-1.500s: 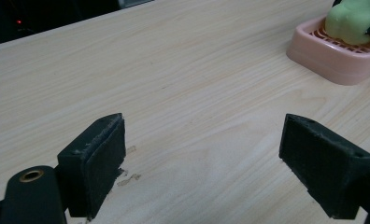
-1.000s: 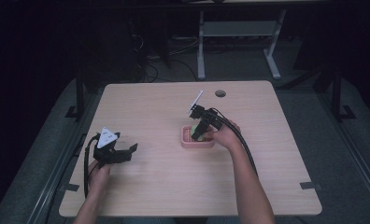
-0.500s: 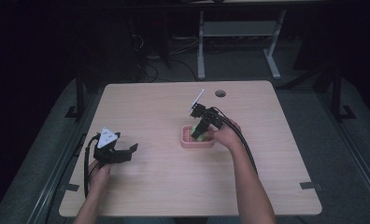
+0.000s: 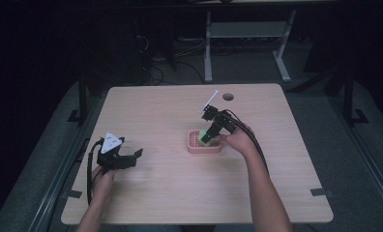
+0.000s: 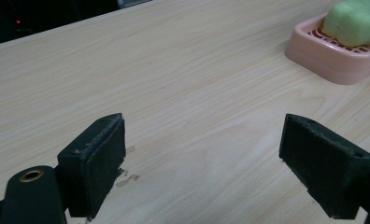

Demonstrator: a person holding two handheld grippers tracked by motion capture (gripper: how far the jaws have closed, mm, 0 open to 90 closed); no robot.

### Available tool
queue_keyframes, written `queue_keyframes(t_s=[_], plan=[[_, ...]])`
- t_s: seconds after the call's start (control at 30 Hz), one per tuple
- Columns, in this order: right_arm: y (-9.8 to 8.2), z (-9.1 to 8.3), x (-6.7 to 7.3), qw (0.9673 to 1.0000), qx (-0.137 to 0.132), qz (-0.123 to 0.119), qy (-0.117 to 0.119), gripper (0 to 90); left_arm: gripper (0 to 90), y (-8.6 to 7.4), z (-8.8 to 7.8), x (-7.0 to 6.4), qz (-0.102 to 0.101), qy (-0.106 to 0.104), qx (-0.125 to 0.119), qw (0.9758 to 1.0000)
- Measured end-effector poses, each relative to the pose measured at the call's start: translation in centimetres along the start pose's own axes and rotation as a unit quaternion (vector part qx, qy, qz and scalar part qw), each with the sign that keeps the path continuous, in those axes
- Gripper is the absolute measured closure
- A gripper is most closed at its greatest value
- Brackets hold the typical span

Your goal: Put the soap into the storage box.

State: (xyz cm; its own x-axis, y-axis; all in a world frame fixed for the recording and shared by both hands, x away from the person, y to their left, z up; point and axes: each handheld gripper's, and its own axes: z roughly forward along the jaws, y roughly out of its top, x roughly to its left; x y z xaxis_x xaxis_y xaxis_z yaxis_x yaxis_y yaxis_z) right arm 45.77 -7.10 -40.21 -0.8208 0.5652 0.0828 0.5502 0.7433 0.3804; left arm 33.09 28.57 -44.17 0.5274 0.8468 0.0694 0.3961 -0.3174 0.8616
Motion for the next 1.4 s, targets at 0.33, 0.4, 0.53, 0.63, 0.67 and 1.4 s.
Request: queue_keyframes(t_s=[0.33,0.4,0.53,0.63,0.67,1.4], plan=[[-1.0,-1.3,0.0,0.9999,-0.014,0.008,0.001,24.6,14.4,0.0,-0.1,-0.2,-0.001,-0.002,-0.002,1.0],[-1.2,-1.5,0.0,0.9998,-0.019,0.007,-0.001,24.6,14.4,0.0,0.0,-0.2,-0.001,-0.001,-0.001,1.0],[-1.7,-2.0,-0.2,0.9996,-0.025,0.013,0.0,24.7,14.4,0.0,0.0,-0.2,0.003,-0.001,0.004,1.0],[-1.9,-2.1,-0.2,0.9996,-0.024,0.014,0.0,24.6,14.3,0.0,0.0,-0.2,0.002,-0.002,0.003,1.0],[-2.0,-2.2,-0.2,0.9997,-0.023,0.013,-0.001,24.7,14.4,0.0,0.0,-0.2,0.004,-0.002,0.004,1.0],[-4.1,-3.4,-0.6,0.9994,-0.028,0.023,-0.001,24.7,14.4,0.0,0.1,-0.3,0.005,-0.003,0.005,1.0]])
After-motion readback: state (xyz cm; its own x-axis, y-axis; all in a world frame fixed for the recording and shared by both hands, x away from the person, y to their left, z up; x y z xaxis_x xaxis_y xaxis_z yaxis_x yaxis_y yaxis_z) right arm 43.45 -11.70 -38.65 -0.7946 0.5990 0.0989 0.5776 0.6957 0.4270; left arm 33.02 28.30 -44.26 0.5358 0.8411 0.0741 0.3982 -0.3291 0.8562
